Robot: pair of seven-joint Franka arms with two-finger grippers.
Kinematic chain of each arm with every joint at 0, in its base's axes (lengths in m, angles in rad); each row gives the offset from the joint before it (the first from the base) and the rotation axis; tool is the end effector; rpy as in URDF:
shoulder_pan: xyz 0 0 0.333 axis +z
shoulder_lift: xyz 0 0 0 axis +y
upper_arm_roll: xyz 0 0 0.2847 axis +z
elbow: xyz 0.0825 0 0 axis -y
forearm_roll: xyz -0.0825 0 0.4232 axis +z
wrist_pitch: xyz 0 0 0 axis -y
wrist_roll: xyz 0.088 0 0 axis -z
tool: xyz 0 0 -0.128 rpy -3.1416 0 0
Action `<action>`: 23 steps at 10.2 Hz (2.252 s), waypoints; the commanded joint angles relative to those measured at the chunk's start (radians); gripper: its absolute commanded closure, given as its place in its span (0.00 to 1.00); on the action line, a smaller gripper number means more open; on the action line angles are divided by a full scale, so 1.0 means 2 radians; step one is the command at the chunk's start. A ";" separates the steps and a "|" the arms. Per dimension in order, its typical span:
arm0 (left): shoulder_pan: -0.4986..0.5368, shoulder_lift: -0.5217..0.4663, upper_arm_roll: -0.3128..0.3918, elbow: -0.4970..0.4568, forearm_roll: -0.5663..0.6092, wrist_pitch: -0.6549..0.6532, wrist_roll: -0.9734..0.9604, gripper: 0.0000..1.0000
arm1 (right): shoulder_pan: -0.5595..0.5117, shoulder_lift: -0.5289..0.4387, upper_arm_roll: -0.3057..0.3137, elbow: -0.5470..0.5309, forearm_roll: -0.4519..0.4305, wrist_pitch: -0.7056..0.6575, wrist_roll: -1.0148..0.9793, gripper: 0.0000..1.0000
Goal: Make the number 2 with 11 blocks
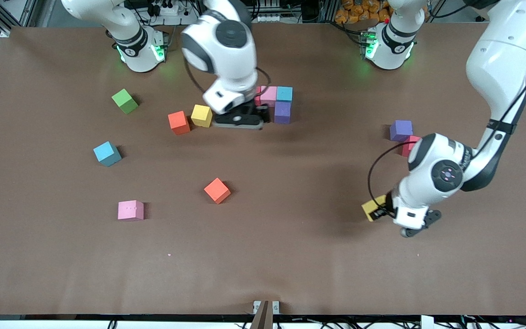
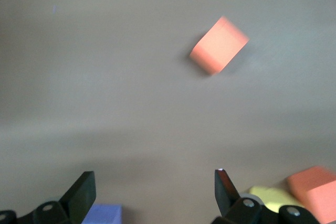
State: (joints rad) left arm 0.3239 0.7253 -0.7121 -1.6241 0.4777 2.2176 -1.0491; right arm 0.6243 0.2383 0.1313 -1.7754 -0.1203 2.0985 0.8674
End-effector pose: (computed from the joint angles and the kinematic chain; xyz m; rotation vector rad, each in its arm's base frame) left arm 0.6768 -0.2058 0.2140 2.9482 0.7863 0.0212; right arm 0.4909 0.4469 0.3647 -3.1238 0.0949 -0.1800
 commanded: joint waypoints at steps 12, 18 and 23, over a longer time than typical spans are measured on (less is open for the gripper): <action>-0.199 -0.012 -0.034 -0.144 0.187 0.081 -0.277 1.00 | -0.328 0.084 0.006 -0.050 -0.027 0.127 -0.619 0.00; -0.169 -0.044 -0.086 -0.227 0.193 0.106 -0.275 1.00 | -0.344 0.169 0.003 0.004 -0.022 0.204 -1.062 0.00; -0.172 -0.038 -0.086 -0.230 0.204 0.107 -0.264 1.00 | -0.347 0.188 0.006 0.003 -0.015 0.199 -1.101 0.00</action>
State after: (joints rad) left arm -0.0306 0.6683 -0.8728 -2.0556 0.8594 2.4134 -1.5732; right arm -0.0609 0.6024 0.1299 -1.7917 -0.1609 2.5085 -1.2803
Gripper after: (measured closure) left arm 0.401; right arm 0.000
